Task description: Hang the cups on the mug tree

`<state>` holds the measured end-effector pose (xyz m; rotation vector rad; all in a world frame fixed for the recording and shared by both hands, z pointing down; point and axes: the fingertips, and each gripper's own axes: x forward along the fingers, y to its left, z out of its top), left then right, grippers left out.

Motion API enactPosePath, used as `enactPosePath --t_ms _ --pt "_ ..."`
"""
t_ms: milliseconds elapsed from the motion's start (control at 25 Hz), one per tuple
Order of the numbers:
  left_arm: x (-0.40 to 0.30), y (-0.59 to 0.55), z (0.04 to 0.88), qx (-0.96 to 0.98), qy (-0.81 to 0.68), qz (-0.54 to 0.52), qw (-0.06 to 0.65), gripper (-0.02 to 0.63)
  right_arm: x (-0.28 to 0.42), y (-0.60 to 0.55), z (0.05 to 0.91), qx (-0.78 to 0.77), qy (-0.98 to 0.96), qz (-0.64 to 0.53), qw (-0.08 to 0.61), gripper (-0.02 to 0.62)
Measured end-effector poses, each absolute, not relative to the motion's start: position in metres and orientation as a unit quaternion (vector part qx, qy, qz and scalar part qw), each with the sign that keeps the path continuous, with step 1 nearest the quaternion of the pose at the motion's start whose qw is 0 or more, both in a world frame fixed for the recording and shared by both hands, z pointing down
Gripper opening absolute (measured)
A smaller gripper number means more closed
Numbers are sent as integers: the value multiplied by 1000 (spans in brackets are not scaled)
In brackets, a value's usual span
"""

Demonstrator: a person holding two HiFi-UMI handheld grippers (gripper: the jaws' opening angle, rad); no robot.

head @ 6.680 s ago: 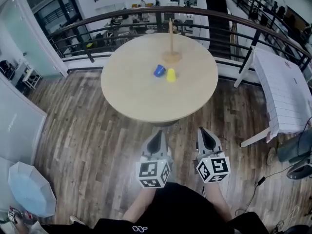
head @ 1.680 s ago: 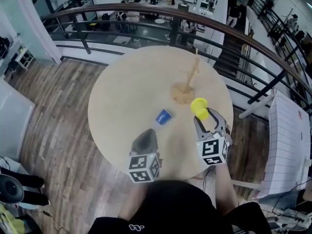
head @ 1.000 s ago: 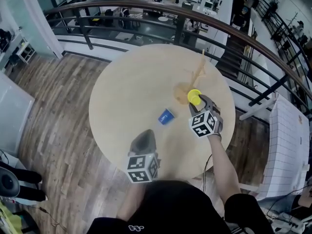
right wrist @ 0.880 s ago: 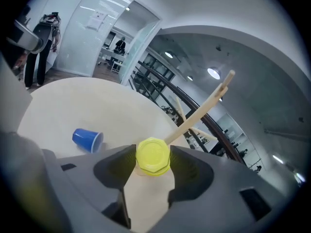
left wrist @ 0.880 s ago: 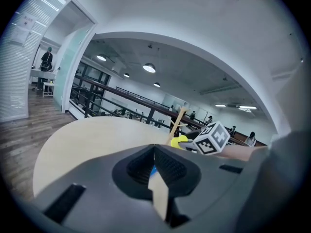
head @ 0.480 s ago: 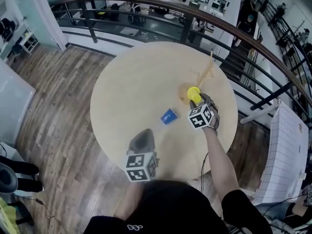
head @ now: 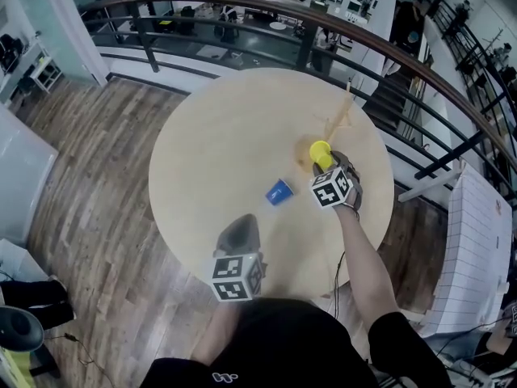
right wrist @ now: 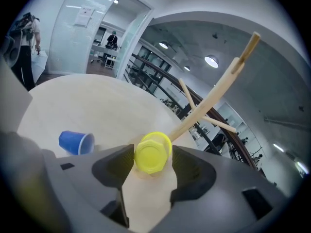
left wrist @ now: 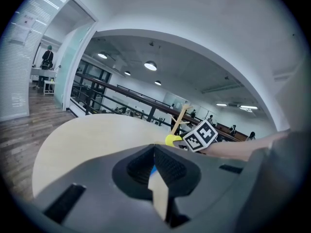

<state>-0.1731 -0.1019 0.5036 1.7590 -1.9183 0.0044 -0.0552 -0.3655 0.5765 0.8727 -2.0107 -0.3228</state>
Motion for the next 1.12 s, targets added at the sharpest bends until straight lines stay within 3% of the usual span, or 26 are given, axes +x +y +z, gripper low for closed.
enactPosePath --t_ms 280,760,840,920,960,1120 --pt "-174 -98 503 651 -709 3 271 12 -60 -335 536 360 -856 -116 351 293" --pt "-158 -106 495 681 -684 14 262 12 -47 -238 418 394 -903 -83 152 289" --pt "-154 -107 493 686 -680 19 259 12 -32 -215 407 403 -907 -60 106 234" --pt "-150 -107 491 689 -677 23 258 12 -11 -190 392 428 -901 -56 55 43" --pt "-148 -107 491 691 -675 25 257 12 -3 -180 388 437 -897 -56 43 14" --pt "-139 -108 492 696 -670 32 257 12 9 -165 401 443 -894 -37 58 14"
